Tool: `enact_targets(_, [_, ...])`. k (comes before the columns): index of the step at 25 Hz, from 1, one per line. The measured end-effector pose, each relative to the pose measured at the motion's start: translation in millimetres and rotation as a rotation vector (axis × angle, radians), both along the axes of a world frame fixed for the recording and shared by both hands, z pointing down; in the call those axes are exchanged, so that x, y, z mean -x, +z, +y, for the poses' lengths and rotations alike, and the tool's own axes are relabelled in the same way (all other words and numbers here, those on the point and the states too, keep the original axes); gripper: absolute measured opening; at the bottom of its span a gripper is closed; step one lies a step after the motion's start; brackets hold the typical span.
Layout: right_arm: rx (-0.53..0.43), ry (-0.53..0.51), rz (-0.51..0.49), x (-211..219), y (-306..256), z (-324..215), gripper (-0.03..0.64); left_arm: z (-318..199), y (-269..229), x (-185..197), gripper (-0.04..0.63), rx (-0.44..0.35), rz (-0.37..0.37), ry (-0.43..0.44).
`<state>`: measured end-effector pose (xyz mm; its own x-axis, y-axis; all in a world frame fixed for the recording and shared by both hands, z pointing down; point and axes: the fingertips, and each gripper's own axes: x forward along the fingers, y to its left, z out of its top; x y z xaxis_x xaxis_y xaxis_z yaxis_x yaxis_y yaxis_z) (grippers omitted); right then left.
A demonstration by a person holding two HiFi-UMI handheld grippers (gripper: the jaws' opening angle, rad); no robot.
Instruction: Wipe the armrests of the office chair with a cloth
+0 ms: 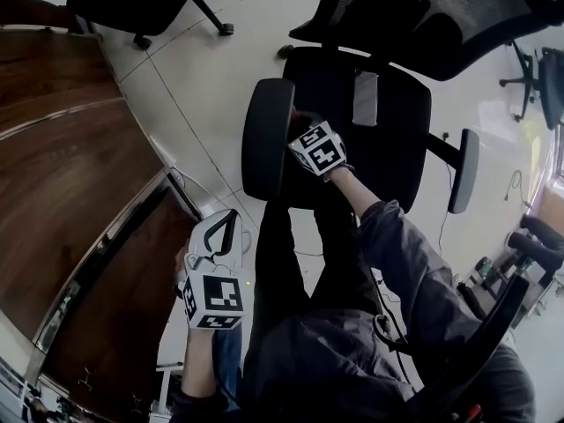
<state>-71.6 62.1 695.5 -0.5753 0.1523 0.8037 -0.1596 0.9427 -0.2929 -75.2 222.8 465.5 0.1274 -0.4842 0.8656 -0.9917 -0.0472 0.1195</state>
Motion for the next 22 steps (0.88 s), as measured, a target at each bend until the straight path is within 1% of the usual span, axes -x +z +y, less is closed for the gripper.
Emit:
enact_targets(3, [0.014,0.010,-0.045,-2.2,-25.6,1.9,0.091,-2.2,-3.2,-2.3,0.015,-0.009,0.000,0.004])
enact_targets(7, [0.019,0.045,-0.144,-5.4,-81.5,2.4,0.091,-10.5,-10.8,-4.1,0.015,-0.032,-0.004,0.009])
enact_targets(9, [0.013,0.057,-0.157,-11.2,-98.9,2.6,0.091,-13.8,-14.3,-4.1,0.015,-0.043,-0.006,0.009])
enact_targets(11, [0.016,0.067,-0.160,-17.9,-104.9,2.6,0.091,-15.5,-16.4,-4.7,0.015,-0.050,-0.006,0.008])
enact_targets(14, [0.025,0.069,-0.163,-19.2,-98.6,2.5,0.091,-14.9,-15.8,-5.9,0.015,-0.050,-0.005,0.008])
enact_targets(17, [0.036,0.061,-0.149,-7.7,-74.7,4.4,0.091,-10.8,-11.2,-5.8,0.015,-0.041,-0.004,0.008])
enact_targets(19, [0.045,0.064,-0.120,-1.9,-50.5,4.9,0.091,-6.7,-6.7,-6.4,0.015,-0.031,-0.003,0.009])
enact_targets(22, [0.056,0.068,-0.055,-4.6,-11.4,6.0,0.089,-0.2,-0.2,-7.8,0.015,-0.014,0.001,0.005])
